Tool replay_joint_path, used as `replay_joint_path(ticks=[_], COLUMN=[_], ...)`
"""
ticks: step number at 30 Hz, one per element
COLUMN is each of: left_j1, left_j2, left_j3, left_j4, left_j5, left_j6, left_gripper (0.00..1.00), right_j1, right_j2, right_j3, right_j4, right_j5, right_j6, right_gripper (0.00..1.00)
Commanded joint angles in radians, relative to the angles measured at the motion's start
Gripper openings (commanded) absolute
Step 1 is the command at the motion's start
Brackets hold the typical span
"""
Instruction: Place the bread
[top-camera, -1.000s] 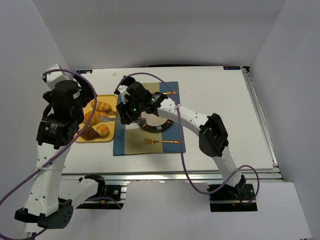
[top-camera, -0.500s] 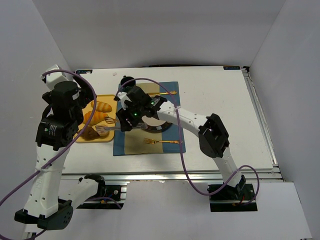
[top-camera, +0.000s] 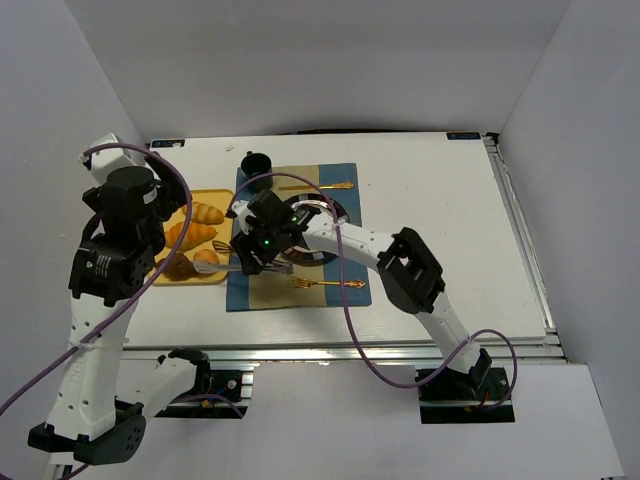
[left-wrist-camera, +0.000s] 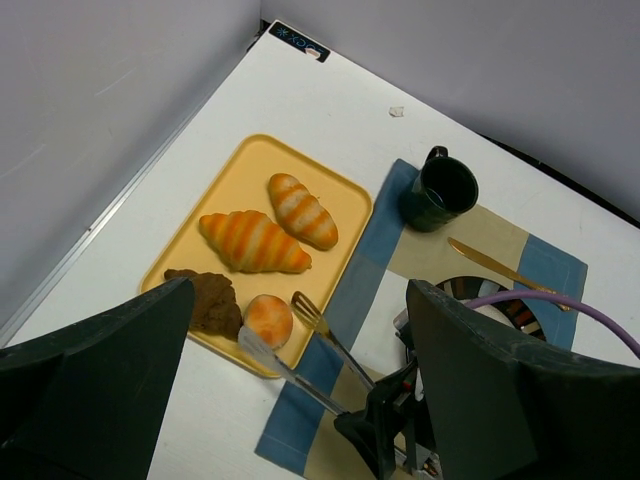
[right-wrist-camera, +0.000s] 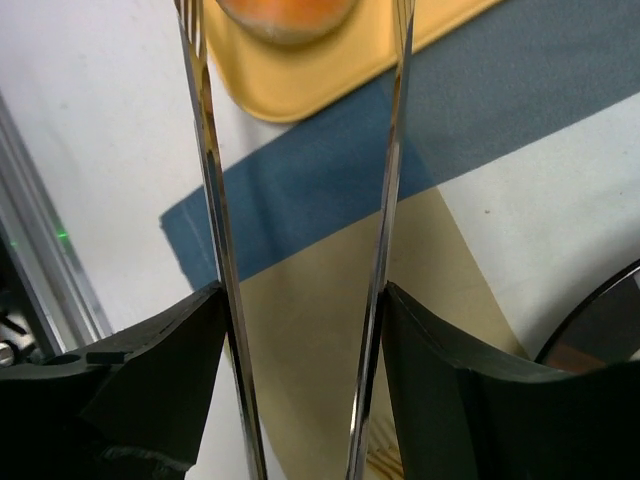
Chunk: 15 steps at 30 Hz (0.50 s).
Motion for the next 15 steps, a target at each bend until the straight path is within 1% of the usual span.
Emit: replay_joint_path(ticks=[1, 7, 9, 13, 15], left_j1=[0.002, 0.002, 0.002, 0.002, 0.002], left_j2=[-0.021, -0.021, -0.021, -0.016, -0.013], left_j3=[-0.002, -0.008, -0.011, -0.01, -0.005], left_j4=[-0.025, -0.022, -0.016, -0.008, -0.005], left_j5=[-0.021, -0.015, -0.013, -0.01, -0.012], left_j6=[0.008, 0.008, 0.008, 0.011, 0.012], left_gripper=[0.98, 0.98, 0.98, 0.98, 0.98], right_j1=[0.005, 0.007, 0.008, 0.007, 0.004], right_j2=[0.021, 0.01, 0.004, -0.042, -0.092], right_j3=[0.03, 0.015, 0.015, 0.007, -0.005], right_j4=[0.038, 0.041, 0.038, 0.044, 0.052], right_j5=[0.018, 0.067, 0.068, 0.075, 0.087], right_j6=[-0.012, -0.009, -0.01, -0.009, 0.007], right_gripper=[0.66, 0.58, 0.52, 0.47, 0.45])
